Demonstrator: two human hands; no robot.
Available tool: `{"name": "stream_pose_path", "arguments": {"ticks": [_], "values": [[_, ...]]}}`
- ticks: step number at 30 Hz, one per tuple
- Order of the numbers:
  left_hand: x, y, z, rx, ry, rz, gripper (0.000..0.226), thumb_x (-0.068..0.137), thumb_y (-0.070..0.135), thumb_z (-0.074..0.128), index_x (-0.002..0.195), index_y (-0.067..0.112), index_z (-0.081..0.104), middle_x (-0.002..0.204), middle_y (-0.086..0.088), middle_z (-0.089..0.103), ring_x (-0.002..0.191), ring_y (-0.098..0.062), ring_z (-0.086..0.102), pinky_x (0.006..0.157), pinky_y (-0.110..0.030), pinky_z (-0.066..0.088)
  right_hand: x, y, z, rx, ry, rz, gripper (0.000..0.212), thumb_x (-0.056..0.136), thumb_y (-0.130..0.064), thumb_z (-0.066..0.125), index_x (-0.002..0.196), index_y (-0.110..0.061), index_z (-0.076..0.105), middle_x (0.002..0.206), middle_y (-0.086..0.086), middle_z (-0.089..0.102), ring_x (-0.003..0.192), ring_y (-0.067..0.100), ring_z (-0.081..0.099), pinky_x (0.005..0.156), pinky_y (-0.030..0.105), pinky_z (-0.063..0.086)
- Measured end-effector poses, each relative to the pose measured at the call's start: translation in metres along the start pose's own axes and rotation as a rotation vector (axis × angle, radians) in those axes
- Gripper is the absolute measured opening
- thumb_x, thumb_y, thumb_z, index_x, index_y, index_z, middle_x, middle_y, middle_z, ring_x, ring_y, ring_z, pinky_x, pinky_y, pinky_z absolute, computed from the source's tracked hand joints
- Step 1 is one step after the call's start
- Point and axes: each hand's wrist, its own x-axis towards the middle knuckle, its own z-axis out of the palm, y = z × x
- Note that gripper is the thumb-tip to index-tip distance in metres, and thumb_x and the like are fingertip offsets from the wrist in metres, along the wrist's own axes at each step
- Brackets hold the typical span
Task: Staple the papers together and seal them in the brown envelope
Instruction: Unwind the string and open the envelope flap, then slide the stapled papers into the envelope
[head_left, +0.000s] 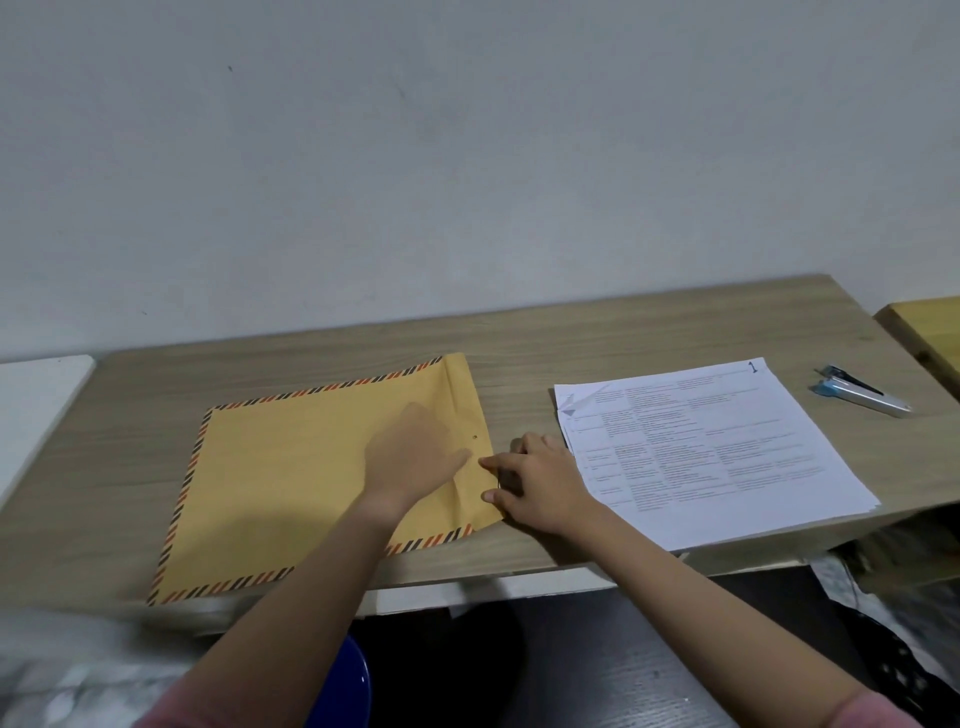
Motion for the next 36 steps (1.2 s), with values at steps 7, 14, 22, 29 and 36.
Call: {"name": "stream_pose_path", "arguments": {"ticks": [7,14,22,29,36], "values": [[-0.005,0.004,0.006,-0.074,0.001,-0.009,0.063,0.063,0.058,0.075,0.113,0.02,0.064,0.117,0.007,0.049,0.102,-0.013,0.055,0.081,-0.034,0.053,-0.012,0.009,-0.015,0.165,0.245,-0.037,0.03,0.081,-0.04,0.061,0.107,-0.026,0.066,0.108,0.005,0.054,0.096,0.021,0.053,0.079,0.036,0.048],[-0.001,0.005,0.009,-0.057,-0.011,-0.024,0.061,0.065,0.057,0.075,0.113,0.02,0.065,0.117,0.006,0.05,0.101,-0.017,0.055,0.078,-0.035,0.052,-0.05,0.124,-0.073,-0.046,0.56,0.442,0.038,0.078,-0.027,0.066,0.115,-0.019,0.063,0.119,0.02,0.052,0.103,0.043,0.051,0.084,0.05,0.043],[0.003,0.012,0.005,-0.024,-0.069,-0.073,0.062,0.067,0.053,0.077,0.116,0.018,0.063,0.121,0.004,0.049,0.108,-0.02,0.053,0.084,-0.036,0.05,-0.077,0.217,-0.104,-0.04,0.179,0.904,0.087,0.07,-0.07,0.059,0.141,-0.031,0.029,0.13,0.024,0.043,0.121,0.042,0.037,0.099,0.049,0.032],[0.005,0.016,0.001,0.009,-0.108,-0.098,0.063,0.067,0.051,0.077,0.117,0.016,0.062,0.123,0.002,0.049,0.11,-0.021,0.053,0.086,-0.039,0.049,-0.08,0.216,-0.116,0.097,0.185,0.865,0.094,0.041,-0.081,0.068,0.119,-0.031,0.049,0.118,0.015,0.055,0.119,0.035,0.04,0.087,0.043,0.038],[0.005,0.018,0.0,0.002,-0.12,-0.119,0.062,0.067,0.047,0.078,0.116,0.014,0.062,0.124,0.0,0.048,0.111,-0.023,0.052,0.086,-0.039,0.049,-0.087,0.21,-0.132,0.486,0.244,0.741,0.059,0.061,-0.021,0.086,0.113,-0.019,0.059,0.119,0.008,0.058,0.105,0.025,0.056,0.077,0.031,0.042]]}}
